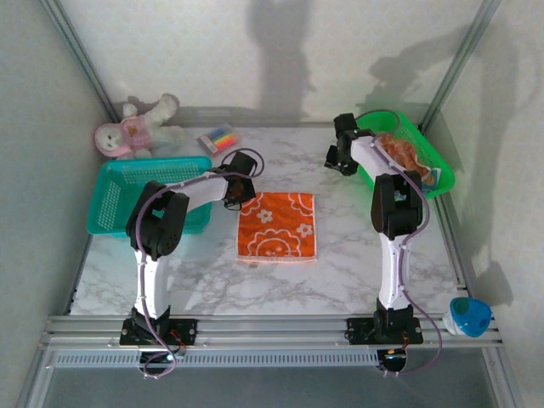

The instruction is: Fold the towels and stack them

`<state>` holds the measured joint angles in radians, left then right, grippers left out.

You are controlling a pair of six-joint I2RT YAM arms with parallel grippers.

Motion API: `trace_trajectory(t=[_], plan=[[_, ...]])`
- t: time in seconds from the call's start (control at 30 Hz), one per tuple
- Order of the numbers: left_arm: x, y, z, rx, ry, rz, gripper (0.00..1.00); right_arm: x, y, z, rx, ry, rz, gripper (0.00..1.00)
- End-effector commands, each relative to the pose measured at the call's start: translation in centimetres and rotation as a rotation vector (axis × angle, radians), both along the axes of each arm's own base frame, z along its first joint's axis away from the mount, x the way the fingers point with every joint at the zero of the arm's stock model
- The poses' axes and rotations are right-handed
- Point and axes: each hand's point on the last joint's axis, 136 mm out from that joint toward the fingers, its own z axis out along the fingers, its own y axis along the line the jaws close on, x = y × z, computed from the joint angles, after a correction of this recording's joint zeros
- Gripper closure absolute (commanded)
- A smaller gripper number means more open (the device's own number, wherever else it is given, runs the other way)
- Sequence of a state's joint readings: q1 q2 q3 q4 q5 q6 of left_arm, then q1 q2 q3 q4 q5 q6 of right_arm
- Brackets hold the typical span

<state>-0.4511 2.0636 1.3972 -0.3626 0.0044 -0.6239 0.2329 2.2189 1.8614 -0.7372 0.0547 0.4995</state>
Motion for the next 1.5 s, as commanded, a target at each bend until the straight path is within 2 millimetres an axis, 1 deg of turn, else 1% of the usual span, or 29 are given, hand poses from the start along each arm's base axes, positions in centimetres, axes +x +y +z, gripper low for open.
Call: trace_trajectory(t=[0.0, 0.03, 0.07, 0.17, 0.23, 0.33, 0.47, 0.67, 0.8, 0.93, 1.07, 1.13, 1.23, 1.47], plan=[[-0.7, -0.3, 0.6, 0.000, 0.005, -0.021, 0.99, -3.4, 3.4, 2.2, 0.060, 0.012, 0.025, 0.57], [-0.6, -0.3, 0.6, 0.000, 0.003, -0.021, 0.99, -4.0, 4.0, 2.1, 0.061, 0.015, 0.024, 0.57], [-0.6, -0.3, 0.6, 0.000, 0.001, -0.024, 0.99, -4.9, 4.5, 1.6, 0.062, 0.030, 0.022, 0.57], [-0.6, -0.3, 0.5, 0.000, 0.002, -0.027, 0.99, -6.4, 5.2, 0.3, 0.079, 0.062, -0.005, 0.57], [-0.7, -0.4, 0.4, -0.002, 0.008, -0.030, 0.99, -6.9, 5.3, -0.4, 0.085, 0.078, -0.017, 0.57], [-0.8, -0.4, 0.3, -0.003, 0.009, -0.031, 0.99, -7.6, 6.1, -1.5, 0.118, 0.108, -0.018, 0.57], [-0.9, -0.3, 0.2, 0.001, 0.012, -0.033, 0.99, -7.6, 7.0, -2.3, 0.134, 0.120, -0.009, 0.57], [-1.1, -0.3, 0.0, -0.002, 0.016, -0.030, 0.99, -7.4, 7.6, -3.3, 0.149, 0.141, -0.006, 0.58], [-1.1, -0.2, 0.1, -0.004, 0.015, -0.026, 0.99, -7.6, 7.8, -4.3, 0.153, 0.162, -0.007, 0.58], [-1.1, -0.3, 0.1, -0.006, 0.013, -0.026, 0.99, -8.0, 7.9, -4.7, 0.162, 0.173, -0.003, 0.63], [-1.2, -0.3, 0.1, -0.006, 0.015, -0.026, 0.99, -7.9, 8.1, -4.0, 0.174, 0.157, -0.001, 0.81], [-1.1, -0.3, 0.2, -0.007, 0.013, -0.026, 0.99, -7.9, 8.1, -3.3, 0.171, 0.144, 0.006, 0.90], [-0.9, -0.2, 0.9, -0.009, -0.001, -0.026, 1.00, -7.6, 8.0, -2.2, 0.164, 0.119, 0.021, 1.00], [0.1, -0.3, 3.8, -0.021, -0.066, -0.044, 1.00, -7.1, 7.8, 0.8, 0.151, 0.047, 0.080, 1.00]])
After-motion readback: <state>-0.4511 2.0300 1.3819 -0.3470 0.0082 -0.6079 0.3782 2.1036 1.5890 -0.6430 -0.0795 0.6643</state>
